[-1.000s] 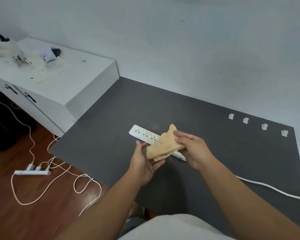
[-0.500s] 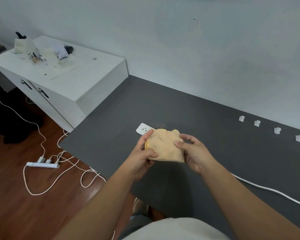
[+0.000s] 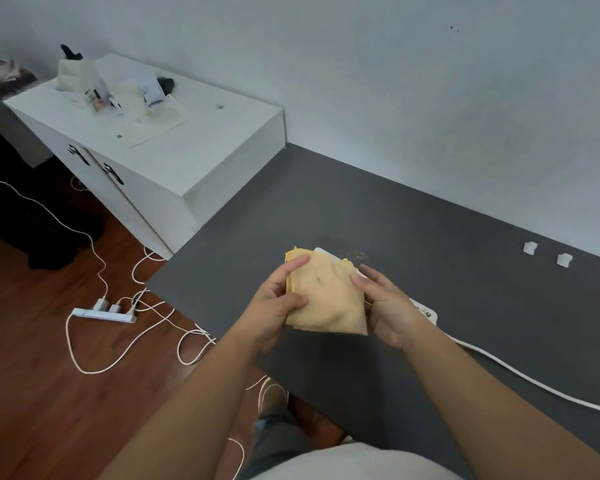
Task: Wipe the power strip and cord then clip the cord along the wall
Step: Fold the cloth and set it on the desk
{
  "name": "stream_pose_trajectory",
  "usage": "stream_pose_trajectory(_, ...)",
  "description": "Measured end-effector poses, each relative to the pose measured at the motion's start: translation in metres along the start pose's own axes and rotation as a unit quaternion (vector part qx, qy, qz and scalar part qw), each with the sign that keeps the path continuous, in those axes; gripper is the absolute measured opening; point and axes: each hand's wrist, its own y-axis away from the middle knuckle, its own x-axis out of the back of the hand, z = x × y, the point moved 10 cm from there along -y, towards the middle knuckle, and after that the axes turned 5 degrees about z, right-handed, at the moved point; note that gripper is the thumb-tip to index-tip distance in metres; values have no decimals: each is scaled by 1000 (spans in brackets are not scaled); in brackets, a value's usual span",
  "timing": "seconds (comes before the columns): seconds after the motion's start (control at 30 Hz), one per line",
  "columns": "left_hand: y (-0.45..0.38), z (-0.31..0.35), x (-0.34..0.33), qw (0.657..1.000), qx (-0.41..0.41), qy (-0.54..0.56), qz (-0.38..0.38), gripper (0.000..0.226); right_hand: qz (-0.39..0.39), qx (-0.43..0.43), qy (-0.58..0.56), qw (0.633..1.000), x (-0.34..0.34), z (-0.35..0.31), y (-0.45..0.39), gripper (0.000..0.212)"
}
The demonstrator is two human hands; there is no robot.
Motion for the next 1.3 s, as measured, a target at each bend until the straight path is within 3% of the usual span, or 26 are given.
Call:
stream_pose_trajectory(0.13,-25,4,39,997,57,-38,18,52,9,33,34,999,-38,-4,-22,51)
stream_pose_trajectory(0.2,-40,9,64,996,52,-67,28,36,29,49,40,998,-57,-3,-36,56)
stream_pose_trajectory(0.27,-54,18,93,986,15,-164,35,29,47,70,76,994,-76,1,-48,62)
stream_pose_trajectory(0.37,-76,23,139,955,-5,-294,46,38,48,131,171,975,-111,5,-64,66)
stream_pose_trajectory(0.47,-95,27,177,934,-7,-354,55,41,29,180,296,938,-147,15,-87,55)
stream_pose_trajectory(0.7,-124,32,229,874,-27,-483,55,40,28,150,459,875,-190,42,-133,31)
stream_pose_trajectory(0.8,-128,31,234,815,-64,-572,65,35,48,188,550,812,-195,43,-138,31)
stream_pose_trajectory(0.83,-126,34,235,781,-89,-612,83,33,66,208,583,783,-194,41,-137,31)
stream_pose_trajectory(0.9,-120,42,226,698,-165,-687,113,29,96,262,670,688,-197,38,-128,33)
stream_pose_trajectory(0.93,-116,42,215,678,-203,-700,98,32,102,284,706,641,-200,40,-123,37)
stream_pose_trajectory(1.0,-112,25,190,655,-241,-716,12,43,91,290,745,594,-204,50,-117,50)
stream_pose_trajectory(1.1,-112,-11,185,630,-196,-749,-63,57,46,228,760,606,-196,75,-120,67)
stream_pose_trajectory(1.3,-118,-24,202,623,-142,-767,-63,64,30,169,772,612,-185,87,-124,71)
